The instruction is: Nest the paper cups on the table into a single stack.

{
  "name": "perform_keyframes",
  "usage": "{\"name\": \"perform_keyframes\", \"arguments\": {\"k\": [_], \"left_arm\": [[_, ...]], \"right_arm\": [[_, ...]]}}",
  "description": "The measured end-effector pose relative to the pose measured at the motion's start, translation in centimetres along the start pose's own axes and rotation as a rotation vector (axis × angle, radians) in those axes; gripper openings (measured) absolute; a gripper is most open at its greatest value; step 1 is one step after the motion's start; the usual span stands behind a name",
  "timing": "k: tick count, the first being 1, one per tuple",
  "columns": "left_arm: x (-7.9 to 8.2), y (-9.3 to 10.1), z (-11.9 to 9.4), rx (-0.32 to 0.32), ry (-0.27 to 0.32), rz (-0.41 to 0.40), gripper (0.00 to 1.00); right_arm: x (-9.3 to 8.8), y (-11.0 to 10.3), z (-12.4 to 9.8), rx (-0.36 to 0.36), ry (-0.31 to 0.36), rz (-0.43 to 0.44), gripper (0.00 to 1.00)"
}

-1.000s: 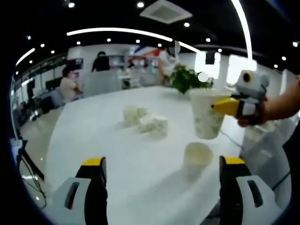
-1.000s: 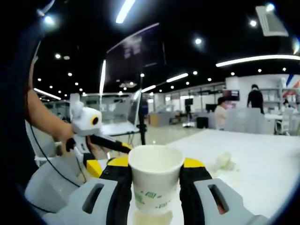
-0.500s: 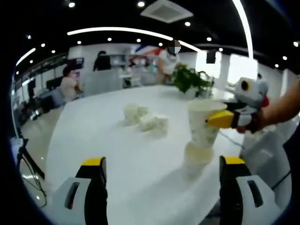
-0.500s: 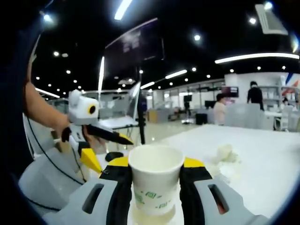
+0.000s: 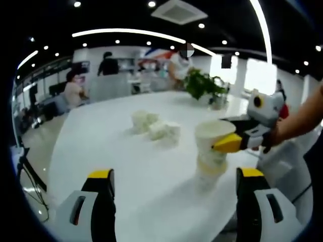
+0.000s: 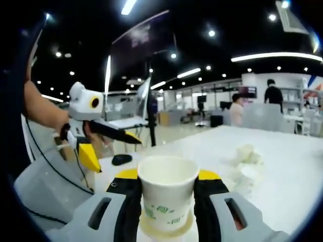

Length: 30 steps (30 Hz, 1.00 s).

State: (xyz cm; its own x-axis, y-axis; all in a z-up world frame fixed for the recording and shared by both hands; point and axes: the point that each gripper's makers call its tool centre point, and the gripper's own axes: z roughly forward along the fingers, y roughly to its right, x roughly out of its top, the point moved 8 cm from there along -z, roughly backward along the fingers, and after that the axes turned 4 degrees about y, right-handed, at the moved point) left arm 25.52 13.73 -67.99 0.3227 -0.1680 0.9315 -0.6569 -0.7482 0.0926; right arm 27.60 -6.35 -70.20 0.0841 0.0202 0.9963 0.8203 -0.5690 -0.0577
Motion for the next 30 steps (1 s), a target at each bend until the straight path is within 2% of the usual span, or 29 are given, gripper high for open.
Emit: {"name": "perform_keyframes", "arguments": {"k": [6,13,17,24,30], "left_arm": [[-0.1,0.1,0.1,-0.004,-0.002,-0.002,0.99],[-0.2,0.1,0.3,-0.009,-0.003,-0.006,0.99],[-0.3,0.3,0.4,-0.014,-0.006,-0.006,0.99],[-0.2,0.2,0.4,-0.015,-0.007,-0.002,0.99],[-0.1,0.1,0.4,-0.015,-0.007,0.002,0.99]], "right_arm": [[-1.4,-0.1,0.0,-0.012,-0.033,0.001,0.38],[-2.2,-0.3,-0.1,-0.024,-0.067,0.010,0.40],[-3.1,-0.3,-0.3,-0.028,-0.120,-0.009,0.41],[-3.8,-0.5,-0.6,-0.021,-0.171,-0.047,0.42],[-3.7,-0.5,-0.6,-0.008,-0.179,-0.052,0.46]]}}
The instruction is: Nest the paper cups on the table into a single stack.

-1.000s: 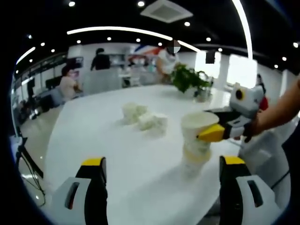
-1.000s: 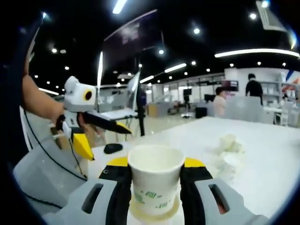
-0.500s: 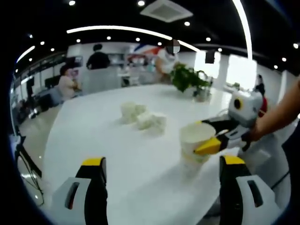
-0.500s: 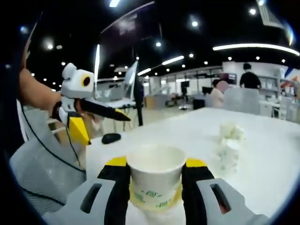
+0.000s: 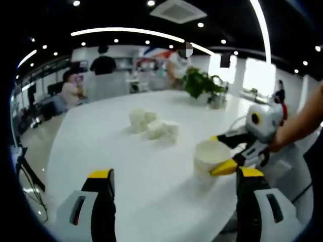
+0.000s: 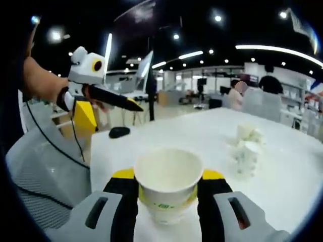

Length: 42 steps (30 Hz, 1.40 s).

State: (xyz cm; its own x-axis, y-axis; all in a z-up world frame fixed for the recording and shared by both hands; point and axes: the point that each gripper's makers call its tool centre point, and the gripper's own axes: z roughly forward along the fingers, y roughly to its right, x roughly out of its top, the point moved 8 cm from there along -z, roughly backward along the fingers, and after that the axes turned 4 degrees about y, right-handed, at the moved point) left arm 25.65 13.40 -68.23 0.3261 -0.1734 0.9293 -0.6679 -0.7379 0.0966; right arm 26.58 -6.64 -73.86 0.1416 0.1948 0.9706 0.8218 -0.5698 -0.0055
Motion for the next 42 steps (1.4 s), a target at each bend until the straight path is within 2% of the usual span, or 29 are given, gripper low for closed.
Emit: {"name": "perform_keyframes", "arguments": {"k": [6,14,19,21,22,24,32,42], "left_arm": [[0.3,-0.1,0.1,0.004,0.005,0.014,0.99],[0.8,-0.6,0.2,0.013,0.014,0.023,0.99],[1.1,-1.0,0.2,0.019,0.018,0.026,0.99],[1.1,-1.3,0.1,0.019,0.018,0.028,0.99],[1.2,-1.4,0.0,0.019,0.020,0.029,0.99],[1.3,-1.7,-0.1,0.022,0.022,0.030,0.99],[1.5,-3.2,-0.5,0.052,0.038,0.026,0.99],[1.3,-4.2,-1.2,0.074,0.055,0.043,0.99]], "right_arm": [[0.9,0.2,-0.3,0.017,0.011,0.018,0.67],[4.4,1.5,-1.9,0.002,0.064,0.041,0.78],[5.9,4.2,-3.5,-0.066,0.048,0.105,0.87],[6.3,4.9,-4.2,-0.088,0.057,0.098,0.89],[6.6,5.5,-4.7,-0.124,0.066,0.105,0.92],[6.8,6.2,-5.2,-0.142,0.074,0.099,1.00],[7.1,8.7,-7.8,-0.228,0.069,0.084,1.00],[4.9,9.2,-10.4,-0.279,0.042,0.093,1.00]]}}
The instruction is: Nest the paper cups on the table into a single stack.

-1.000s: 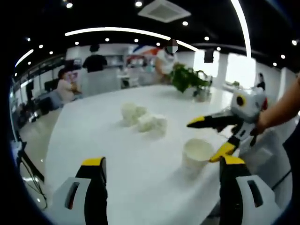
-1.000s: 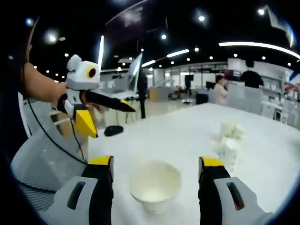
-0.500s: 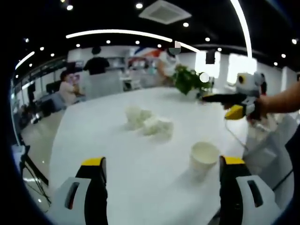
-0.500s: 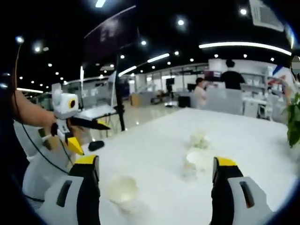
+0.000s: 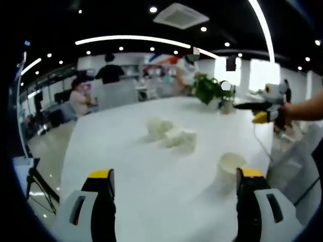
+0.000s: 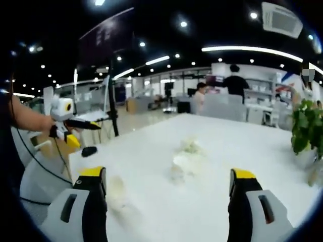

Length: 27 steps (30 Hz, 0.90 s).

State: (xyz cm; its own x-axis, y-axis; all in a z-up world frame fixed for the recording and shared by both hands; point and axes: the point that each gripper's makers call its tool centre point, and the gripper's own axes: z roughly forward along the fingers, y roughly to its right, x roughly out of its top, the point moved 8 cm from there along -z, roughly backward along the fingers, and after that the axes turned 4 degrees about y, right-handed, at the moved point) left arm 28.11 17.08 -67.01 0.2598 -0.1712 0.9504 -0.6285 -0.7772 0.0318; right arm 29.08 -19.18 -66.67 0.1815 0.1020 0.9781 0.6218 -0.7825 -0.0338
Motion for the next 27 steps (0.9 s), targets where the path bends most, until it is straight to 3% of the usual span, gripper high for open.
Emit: {"name": "perform_keyframes", "arguments": {"k": [12,27], "left_arm": [[-0.5,-0.2,-0.4,0.019,0.000,0.000,0.99],[-0.3,-0.2,-0.9,0.035,0.012,0.003,0.99]], "right_arm": [[-1.1,0.8,-1.3,-0.049,-0.003,0.009,1.00],[-1.3,0.9,-1.8,-0.063,-0.002,0.017,1.00]]}}
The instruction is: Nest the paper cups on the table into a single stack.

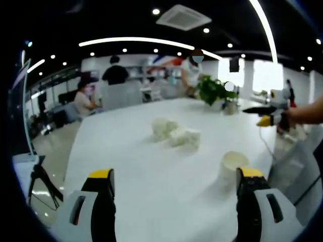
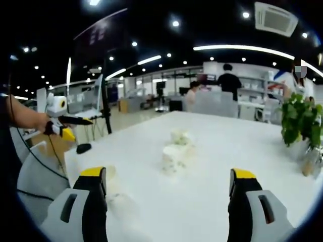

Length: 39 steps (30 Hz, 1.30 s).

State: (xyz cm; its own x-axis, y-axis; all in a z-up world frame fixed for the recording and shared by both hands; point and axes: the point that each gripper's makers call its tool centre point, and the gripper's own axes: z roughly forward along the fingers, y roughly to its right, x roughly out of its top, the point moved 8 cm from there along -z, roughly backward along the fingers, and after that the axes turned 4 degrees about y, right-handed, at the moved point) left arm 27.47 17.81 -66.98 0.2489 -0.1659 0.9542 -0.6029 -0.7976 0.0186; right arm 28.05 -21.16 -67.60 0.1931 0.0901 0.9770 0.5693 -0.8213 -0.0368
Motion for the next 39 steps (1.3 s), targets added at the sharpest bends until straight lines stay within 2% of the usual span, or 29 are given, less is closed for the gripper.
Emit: {"name": "perform_keyframes", "arguments": {"k": [9,16,33,39], "left_arm": [[-0.2,0.1,-0.2,-0.004,-0.011,0.020,0.99],[-0.3,0.2,-0.2,-0.009,-0.014,0.030,0.99],[-1.0,0.4,0.2,-0.023,-0.031,0.041,0.99],[-1.3,0.5,0.3,-0.020,-0.035,0.032,0.99]], "right_arm": [[-0.1,0.0,0.1,0.000,0.001,0.002,1.00],[-0.7,0.2,0.9,-0.003,-0.006,0.003,1.00],[-1.7,0.3,5.6,0.029,-0.021,-0.016,0.99],[-2.1,0.3,7.6,0.047,0.011,-0.015,0.96]]}}
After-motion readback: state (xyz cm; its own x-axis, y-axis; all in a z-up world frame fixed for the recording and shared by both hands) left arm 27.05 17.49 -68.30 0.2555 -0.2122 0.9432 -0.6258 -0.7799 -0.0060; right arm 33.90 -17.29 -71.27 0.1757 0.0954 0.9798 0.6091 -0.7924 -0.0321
